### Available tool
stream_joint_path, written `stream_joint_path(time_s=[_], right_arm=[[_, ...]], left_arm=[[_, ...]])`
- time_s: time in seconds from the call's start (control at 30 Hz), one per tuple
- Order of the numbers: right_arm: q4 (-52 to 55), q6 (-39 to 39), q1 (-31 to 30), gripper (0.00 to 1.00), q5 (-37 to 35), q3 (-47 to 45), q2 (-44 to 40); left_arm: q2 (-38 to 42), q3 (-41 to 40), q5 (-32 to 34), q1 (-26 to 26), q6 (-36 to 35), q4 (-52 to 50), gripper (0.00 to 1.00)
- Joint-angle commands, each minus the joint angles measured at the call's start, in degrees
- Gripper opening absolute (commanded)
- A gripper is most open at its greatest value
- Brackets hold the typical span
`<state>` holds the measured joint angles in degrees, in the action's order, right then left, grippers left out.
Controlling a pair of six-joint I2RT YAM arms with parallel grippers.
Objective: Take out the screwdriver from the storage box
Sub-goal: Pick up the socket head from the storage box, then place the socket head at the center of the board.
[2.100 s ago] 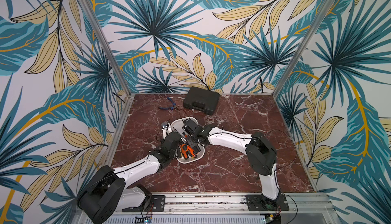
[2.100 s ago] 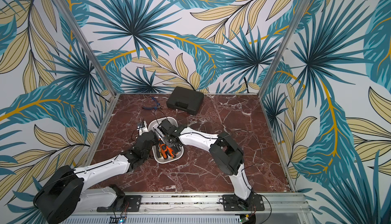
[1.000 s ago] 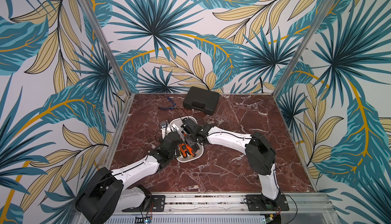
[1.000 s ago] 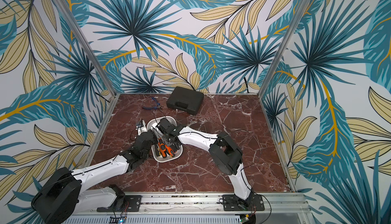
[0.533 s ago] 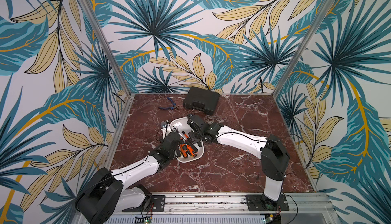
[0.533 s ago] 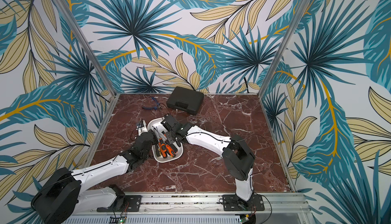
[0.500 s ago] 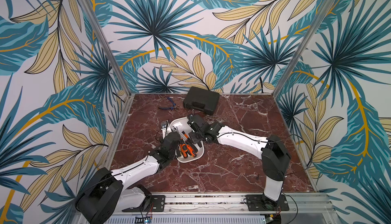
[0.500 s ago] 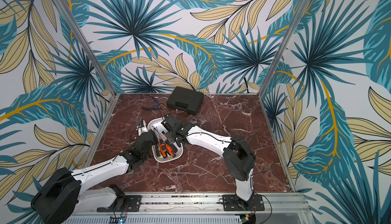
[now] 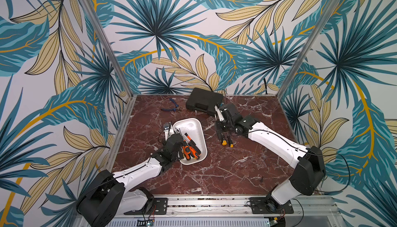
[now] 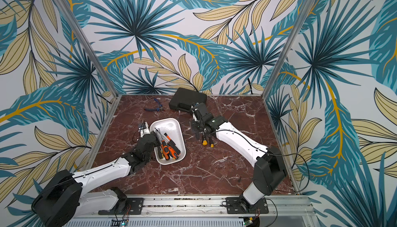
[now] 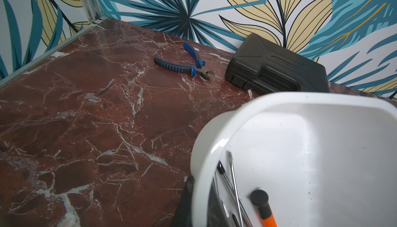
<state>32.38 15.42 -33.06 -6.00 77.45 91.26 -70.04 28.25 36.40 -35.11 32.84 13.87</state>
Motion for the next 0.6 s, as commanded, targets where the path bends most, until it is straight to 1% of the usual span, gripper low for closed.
stream_joint_path(time_s=[0.0, 0.13, 0.23, 0.33, 0.57], right_arm=[[6.60, -0.82, 5.56, 0.00, 2.69, -2.31, -0.04], [9.68, -2.55, 12.13, 0.00, 6.07, -1.39, 4.17], [10.08, -3.02, 15.42, 0.00, 8.03, -0.52, 7.99], [10.77, -4.03, 17.35, 0.00, 9.28, 1.45, 12.04], [14.45, -6.43, 18.95, 0.00, 10.63, 8.12, 21.14]], left_arm=[[1.32, -0.39, 0.49, -0.13, 0.86, 4.31, 0.00], [1.06, -0.56, 0.27, -0.13, 1.34, 4.65, 0.00], [1.13, -0.72, 0.31, -0.13, 1.35, 4.68, 0.00], [1.44, -0.83, 0.47, -0.13, 1.18, 4.51, 0.00], [2.44, -1.40, 0.81, -0.13, 1.13, 4.24, 0.00]])
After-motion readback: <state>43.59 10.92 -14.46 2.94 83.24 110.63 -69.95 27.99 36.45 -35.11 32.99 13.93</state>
